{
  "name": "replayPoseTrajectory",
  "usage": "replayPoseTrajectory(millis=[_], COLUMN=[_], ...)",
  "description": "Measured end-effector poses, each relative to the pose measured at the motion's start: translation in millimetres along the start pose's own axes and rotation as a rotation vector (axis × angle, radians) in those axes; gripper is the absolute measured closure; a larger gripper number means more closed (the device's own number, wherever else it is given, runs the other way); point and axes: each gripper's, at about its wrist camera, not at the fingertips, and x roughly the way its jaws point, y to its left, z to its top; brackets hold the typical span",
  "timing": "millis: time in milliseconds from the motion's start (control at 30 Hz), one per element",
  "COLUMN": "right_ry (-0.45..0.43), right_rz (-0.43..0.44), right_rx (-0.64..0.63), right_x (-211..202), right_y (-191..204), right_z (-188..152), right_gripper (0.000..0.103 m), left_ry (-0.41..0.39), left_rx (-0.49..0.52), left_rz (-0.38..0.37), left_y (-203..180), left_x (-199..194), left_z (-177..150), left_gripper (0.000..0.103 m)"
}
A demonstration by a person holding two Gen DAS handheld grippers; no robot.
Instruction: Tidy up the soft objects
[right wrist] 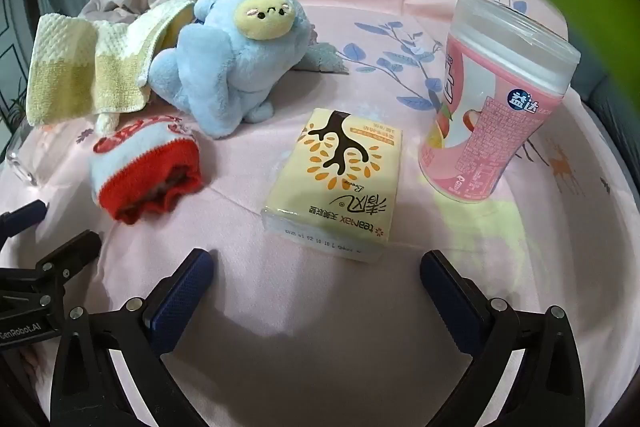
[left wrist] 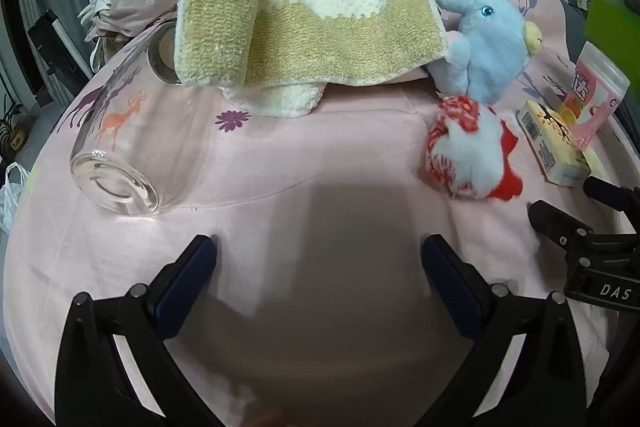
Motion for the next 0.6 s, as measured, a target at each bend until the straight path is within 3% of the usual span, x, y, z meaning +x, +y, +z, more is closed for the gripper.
replayPoseTrajectory(millis=[600], right_ry=[0.0], right_rz=[-0.001], right_rx=[-0.001], right_x=[-1.0], right_y=[-0.2], right_z=[-0.2], right_gripper=[0.0], left_ry=[0.016], left_rx=[0.002], left_rz=[0.015], left_y=[-4.0], left_x=[0.2], left_z=[0.6], left_gripper=[0.001])
